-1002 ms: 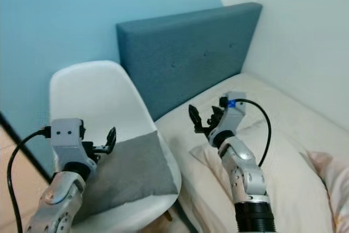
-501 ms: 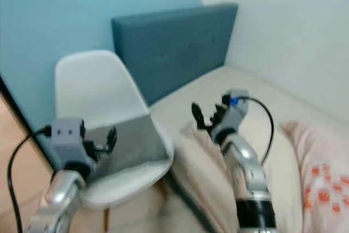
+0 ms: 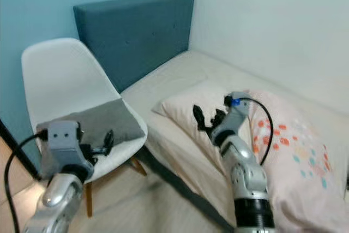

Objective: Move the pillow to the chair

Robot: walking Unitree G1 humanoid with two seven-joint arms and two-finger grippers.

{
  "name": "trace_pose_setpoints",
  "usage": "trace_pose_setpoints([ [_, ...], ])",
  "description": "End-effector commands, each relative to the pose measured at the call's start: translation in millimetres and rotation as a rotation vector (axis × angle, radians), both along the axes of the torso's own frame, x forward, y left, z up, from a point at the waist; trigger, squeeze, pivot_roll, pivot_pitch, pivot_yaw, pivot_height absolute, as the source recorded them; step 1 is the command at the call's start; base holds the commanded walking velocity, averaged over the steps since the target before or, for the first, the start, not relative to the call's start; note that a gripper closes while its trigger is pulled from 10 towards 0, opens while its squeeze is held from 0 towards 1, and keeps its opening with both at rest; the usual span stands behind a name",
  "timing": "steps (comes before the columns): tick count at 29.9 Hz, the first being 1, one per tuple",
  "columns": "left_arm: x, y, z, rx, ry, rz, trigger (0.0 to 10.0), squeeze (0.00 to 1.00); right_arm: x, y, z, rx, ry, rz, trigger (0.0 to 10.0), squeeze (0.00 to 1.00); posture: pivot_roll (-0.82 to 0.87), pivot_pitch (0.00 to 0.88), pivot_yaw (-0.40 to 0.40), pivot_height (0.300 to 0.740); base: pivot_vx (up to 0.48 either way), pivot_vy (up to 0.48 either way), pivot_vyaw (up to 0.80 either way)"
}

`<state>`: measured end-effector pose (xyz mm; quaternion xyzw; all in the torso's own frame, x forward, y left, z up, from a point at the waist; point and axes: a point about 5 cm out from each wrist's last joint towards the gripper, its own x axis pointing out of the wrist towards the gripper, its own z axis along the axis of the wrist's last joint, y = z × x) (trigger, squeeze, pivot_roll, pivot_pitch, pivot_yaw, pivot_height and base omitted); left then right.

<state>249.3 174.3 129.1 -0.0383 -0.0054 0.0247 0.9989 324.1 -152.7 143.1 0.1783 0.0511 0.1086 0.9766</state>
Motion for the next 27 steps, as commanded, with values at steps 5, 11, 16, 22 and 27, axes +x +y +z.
trace_pose_setpoints([
  [5, 1.6, -8.8, 2.6, -0.027, -0.024, -0.07, 10.0, 0.0, 0.0, -5.6, -1.6, 0.006, 0.018, -0.025, 10.0, 0.0, 0.0, 0.0, -0.105, 0.74, 0.0, 0.0, -0.72],
  [11, 1.6, -11.2, 2.0, -0.036, -0.027, -0.094, 10.0, 0.0, -0.5, -6.3, -2.5, 0.011, 0.023, -0.026, 10.0, 0.0, 0.0, 0.0, -0.106, 0.74, 0.0, 0.0, -0.72],
  [16, 1.9, -12.4, 1.7, -0.04, -0.029, -0.11, 10.0, 0.0, -0.6, -6.7, -2.9, 0.012, 0.024, -0.026, 10.0, 0.0, -0.01, 0.0, -0.107, 0.74, 0.0, 0.0, -0.72],
  [22, 2.8, -9.2, 2.1, 0.008, -0.036, -0.089, 10.0, 0.0, -0.9, -6.7, -3.8, 0.015, 0.025, -0.025, 10.0, 0.0, -0.01, 0.0, -0.106, 0.74, 0.0, 0.0, -0.72],
  [27, 4.5, -4.6, -1.1, 0.012, -0.016, -0.044, 10.0, 0.0, -0.7, -5.1, -3.2, -0.032, 0.004, 0.002, 10.0, 0.0, -0.01, 0.0, -0.106, 0.74, 0.0, 0.0, -0.72],
])
